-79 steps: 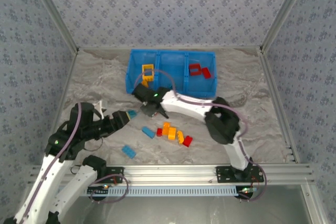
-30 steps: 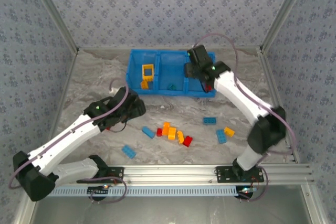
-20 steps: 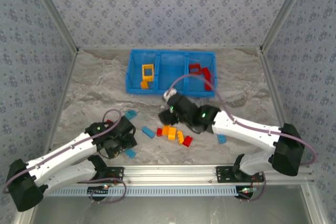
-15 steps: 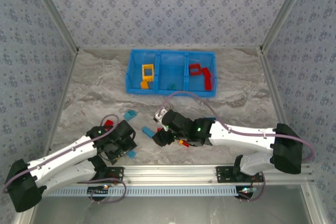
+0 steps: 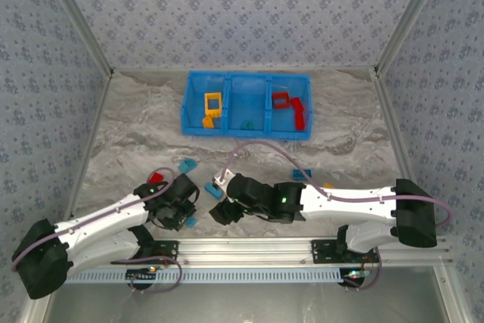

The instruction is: Sort the legos into containers by color

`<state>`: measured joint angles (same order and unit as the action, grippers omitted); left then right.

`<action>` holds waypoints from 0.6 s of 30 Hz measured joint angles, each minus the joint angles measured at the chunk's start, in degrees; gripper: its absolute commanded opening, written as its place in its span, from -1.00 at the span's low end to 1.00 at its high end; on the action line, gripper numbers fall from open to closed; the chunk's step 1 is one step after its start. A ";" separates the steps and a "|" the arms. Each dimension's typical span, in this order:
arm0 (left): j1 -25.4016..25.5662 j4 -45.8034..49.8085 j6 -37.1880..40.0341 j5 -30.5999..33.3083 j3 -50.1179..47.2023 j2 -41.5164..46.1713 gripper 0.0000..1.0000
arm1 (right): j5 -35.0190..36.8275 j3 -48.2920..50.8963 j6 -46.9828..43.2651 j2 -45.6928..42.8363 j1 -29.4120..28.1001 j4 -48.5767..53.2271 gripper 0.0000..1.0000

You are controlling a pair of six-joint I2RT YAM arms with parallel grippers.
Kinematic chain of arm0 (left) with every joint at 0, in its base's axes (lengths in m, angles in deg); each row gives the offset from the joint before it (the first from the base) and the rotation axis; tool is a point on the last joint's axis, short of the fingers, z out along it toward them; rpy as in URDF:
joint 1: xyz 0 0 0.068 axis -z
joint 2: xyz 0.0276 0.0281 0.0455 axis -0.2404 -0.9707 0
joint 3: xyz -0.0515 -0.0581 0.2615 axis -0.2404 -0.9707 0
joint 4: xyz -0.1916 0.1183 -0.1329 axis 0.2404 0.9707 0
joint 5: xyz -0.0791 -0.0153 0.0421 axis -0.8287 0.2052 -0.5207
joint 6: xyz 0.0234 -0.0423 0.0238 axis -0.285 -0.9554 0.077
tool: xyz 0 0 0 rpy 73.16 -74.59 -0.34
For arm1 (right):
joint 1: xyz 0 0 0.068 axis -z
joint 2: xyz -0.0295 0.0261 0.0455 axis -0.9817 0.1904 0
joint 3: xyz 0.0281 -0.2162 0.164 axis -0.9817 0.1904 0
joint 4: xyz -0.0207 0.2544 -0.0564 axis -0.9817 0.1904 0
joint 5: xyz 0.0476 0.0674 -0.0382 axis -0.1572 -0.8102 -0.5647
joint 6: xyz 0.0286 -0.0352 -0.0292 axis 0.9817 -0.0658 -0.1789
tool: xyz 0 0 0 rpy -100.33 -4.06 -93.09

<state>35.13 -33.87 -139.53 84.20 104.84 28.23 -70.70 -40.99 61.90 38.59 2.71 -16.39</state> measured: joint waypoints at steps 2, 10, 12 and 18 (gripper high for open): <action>-0.68 -0.02 0.59 0.00 0.00 0.26 -0.51 | 0.66 -0.04 0.17 -0.22 -0.02 0.07 0.37; -3.52 5.44 9.16 3.19 11.41 -3.13 -0.45 | 10.10 -1.55 0.52 -8.13 0.63 2.47 0.36; -3.69 6.91 14.62 4.37 21.59 -8.96 -0.45 | 15.02 -1.57 1.11 -12.20 1.79 2.49 0.40; -4.09 6.64 30.71 6.73 51.52 -30.16 -0.45 | 28.52 -1.49 1.68 -19.23 6.93 0.39 0.44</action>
<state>31.04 -27.23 -108.82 90.93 156.36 -1.94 -42.17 -42.48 63.58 19.35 9.64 -16.00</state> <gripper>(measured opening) 0.294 0.717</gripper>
